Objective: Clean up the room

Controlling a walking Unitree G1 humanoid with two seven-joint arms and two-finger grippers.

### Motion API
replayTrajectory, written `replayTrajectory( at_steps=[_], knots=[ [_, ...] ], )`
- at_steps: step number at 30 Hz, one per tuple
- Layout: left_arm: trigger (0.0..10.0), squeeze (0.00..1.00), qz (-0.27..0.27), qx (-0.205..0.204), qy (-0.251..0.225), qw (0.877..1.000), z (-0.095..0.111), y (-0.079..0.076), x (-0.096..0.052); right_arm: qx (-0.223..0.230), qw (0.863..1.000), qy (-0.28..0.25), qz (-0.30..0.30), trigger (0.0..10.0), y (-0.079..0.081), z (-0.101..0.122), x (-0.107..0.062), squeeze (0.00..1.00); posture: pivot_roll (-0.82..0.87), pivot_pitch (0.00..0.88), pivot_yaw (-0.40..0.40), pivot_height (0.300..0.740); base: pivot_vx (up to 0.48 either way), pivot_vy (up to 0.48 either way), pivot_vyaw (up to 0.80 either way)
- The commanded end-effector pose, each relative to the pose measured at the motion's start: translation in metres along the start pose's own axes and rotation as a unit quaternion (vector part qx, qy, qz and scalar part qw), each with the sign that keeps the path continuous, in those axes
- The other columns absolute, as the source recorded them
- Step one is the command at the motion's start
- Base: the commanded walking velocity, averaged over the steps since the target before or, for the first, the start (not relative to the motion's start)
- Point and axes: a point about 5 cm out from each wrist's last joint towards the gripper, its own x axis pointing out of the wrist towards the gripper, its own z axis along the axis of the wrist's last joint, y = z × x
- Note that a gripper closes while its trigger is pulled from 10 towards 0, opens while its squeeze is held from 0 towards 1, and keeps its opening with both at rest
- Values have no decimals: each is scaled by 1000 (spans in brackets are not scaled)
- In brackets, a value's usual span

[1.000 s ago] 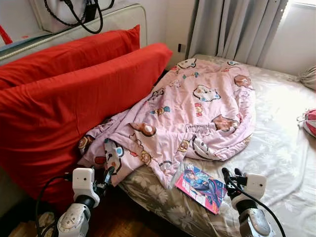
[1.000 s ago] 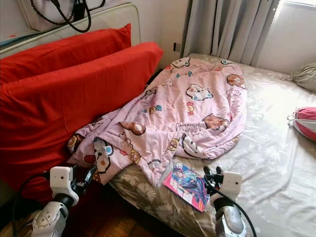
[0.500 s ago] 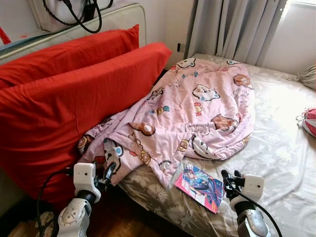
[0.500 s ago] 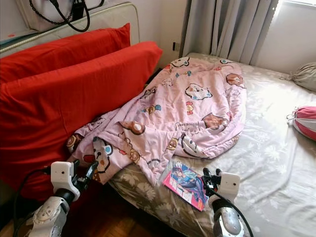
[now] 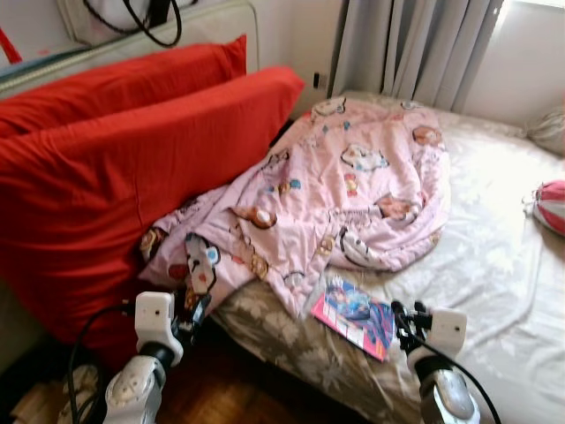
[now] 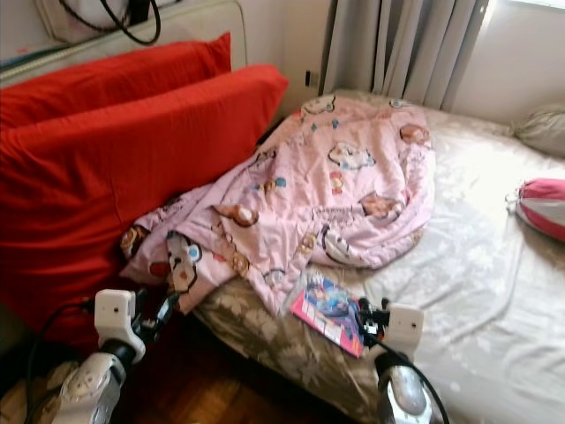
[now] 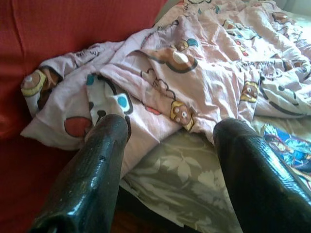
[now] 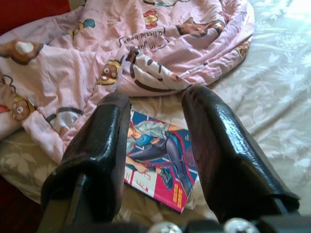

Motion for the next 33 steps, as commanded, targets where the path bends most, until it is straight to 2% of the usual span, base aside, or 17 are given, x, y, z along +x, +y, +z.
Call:
replayTrajectory(
  at_steps=[1, 27, 31, 33],
  knots=[
    [10000, 0, 1, -3, 3, 1000, 0, 1, -1, 3, 1000, -13, -6, 10000, -2, 4, 0, 0, 64, 66, -32, 655, 0, 0, 0],
    [10000, 0, -12, 0, 2, 1000, 3, -3, -2, 6, 1000, 13, 0, 10000, 6, -2, 1, 0, 65, 70, -21, 655, 0, 0, 0],
    [10000, 0, -14, 0, 6, 1000, 2, -4, -3, 11, 1000, 7, 7, 10000, 8, -2, 1, 0, 61, 70, -19, 626, 0, 0, 0],
    [10000, 0, -15, 0, 8, 1000, 1, -5, -3, 15, 1000, 10, 6, 10000, 8, -3, 0, 0, 63, 69, -20, 626, 0, 0, 0]
  ],
)
